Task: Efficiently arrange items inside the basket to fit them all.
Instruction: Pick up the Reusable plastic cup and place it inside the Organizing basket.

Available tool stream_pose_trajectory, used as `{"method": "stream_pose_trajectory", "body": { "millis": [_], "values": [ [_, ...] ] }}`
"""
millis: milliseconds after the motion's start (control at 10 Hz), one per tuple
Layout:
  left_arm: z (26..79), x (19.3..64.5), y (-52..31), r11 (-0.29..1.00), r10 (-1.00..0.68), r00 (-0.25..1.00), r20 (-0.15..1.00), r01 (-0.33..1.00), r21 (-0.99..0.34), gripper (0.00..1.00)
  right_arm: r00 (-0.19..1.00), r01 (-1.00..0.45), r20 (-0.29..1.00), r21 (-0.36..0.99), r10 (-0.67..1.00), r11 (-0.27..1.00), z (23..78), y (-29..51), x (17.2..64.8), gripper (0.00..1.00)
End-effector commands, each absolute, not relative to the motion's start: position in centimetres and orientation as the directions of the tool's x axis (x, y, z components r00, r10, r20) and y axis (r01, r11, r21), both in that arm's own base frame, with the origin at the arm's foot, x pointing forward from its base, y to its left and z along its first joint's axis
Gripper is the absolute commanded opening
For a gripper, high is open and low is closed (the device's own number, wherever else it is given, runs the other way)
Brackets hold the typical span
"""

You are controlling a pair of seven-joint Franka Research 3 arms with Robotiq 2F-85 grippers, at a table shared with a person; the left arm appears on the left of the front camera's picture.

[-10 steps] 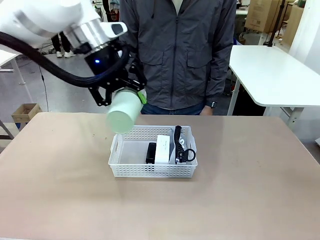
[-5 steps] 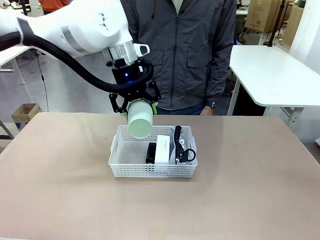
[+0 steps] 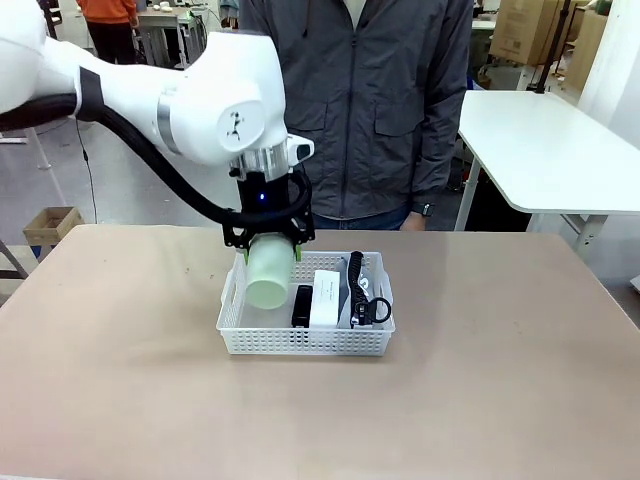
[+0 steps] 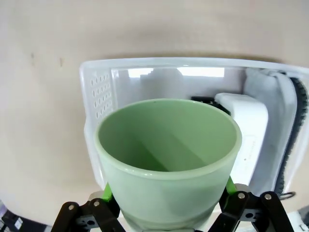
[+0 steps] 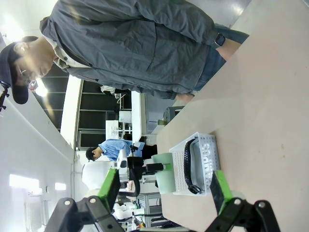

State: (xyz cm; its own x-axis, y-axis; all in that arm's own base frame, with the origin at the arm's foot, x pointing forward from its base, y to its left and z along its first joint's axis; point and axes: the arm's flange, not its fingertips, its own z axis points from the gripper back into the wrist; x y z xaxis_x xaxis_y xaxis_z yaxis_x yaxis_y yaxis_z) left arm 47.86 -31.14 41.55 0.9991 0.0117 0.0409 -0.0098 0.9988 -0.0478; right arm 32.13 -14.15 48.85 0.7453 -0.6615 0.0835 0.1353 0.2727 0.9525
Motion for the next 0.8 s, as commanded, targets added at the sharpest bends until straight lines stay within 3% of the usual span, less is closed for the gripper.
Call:
{"method": "stream_pose_trajectory", "body": {
  "millis": [0, 700],
  "values": [
    [40.4, 46.4, -30.2, 0.999, -0.018, 0.994, 0.107, 0.021, -0.027, 0.91, 0.737, 0.131, 0.068, 0.962, -0.673, 0.241, 49.3, -14.0, 32.3, 1.00],
    [37.0, 45.3, -29.7, 1.000, -0.013, 0.997, 0.080, 0.012, 0.016, 0.91, 0.737, 0.131, 0.068, 0.962, -0.673, 0.241, 49.3, -14.0, 32.3, 1.00]
  ]
}}
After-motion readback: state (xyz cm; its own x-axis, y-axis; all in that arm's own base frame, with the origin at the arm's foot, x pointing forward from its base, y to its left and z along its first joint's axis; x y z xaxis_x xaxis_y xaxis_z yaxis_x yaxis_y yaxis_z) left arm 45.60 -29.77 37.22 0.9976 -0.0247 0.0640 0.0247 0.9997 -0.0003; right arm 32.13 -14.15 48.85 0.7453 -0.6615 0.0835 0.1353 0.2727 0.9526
